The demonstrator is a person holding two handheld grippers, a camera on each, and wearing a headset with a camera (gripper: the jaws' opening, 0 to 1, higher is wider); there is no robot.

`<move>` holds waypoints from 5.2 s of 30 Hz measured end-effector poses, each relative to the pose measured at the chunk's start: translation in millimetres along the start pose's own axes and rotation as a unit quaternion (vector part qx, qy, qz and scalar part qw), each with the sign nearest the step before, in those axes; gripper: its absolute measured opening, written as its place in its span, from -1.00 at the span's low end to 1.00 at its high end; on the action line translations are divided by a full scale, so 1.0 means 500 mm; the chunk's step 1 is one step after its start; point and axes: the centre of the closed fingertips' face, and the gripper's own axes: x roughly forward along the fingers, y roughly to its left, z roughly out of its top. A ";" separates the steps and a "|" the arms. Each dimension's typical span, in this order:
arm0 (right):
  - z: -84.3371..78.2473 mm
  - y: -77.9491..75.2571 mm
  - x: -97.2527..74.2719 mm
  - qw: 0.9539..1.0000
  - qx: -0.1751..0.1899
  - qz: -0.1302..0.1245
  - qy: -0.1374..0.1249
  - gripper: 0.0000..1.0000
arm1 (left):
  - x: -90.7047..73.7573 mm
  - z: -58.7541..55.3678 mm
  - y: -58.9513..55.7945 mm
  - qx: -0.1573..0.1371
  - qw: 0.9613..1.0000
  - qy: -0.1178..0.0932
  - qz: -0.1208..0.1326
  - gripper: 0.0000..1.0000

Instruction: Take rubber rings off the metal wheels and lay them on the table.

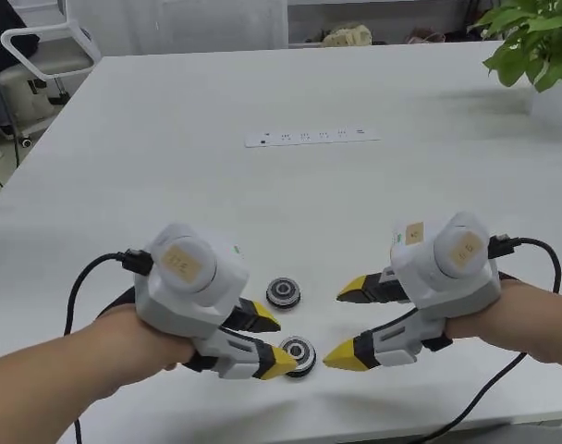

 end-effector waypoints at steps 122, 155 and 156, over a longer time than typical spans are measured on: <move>-0.011 0.058 0.081 0.998 0.003 0.070 0.007 -0.48 | 0.034 -0.018 0.005 0.049 0.998 0.001 0.041 -0.84; -0.019 0.056 0.068 0.997 -0.017 0.072 0.017 -0.67 | 0.034 -0.016 0.004 0.049 0.998 -0.002 0.041 -0.84; -0.019 0.056 0.068 0.997 -0.017 0.073 0.018 -0.67 | 0.034 -0.016 0.004 0.049 0.998 -0.002 0.041 -0.84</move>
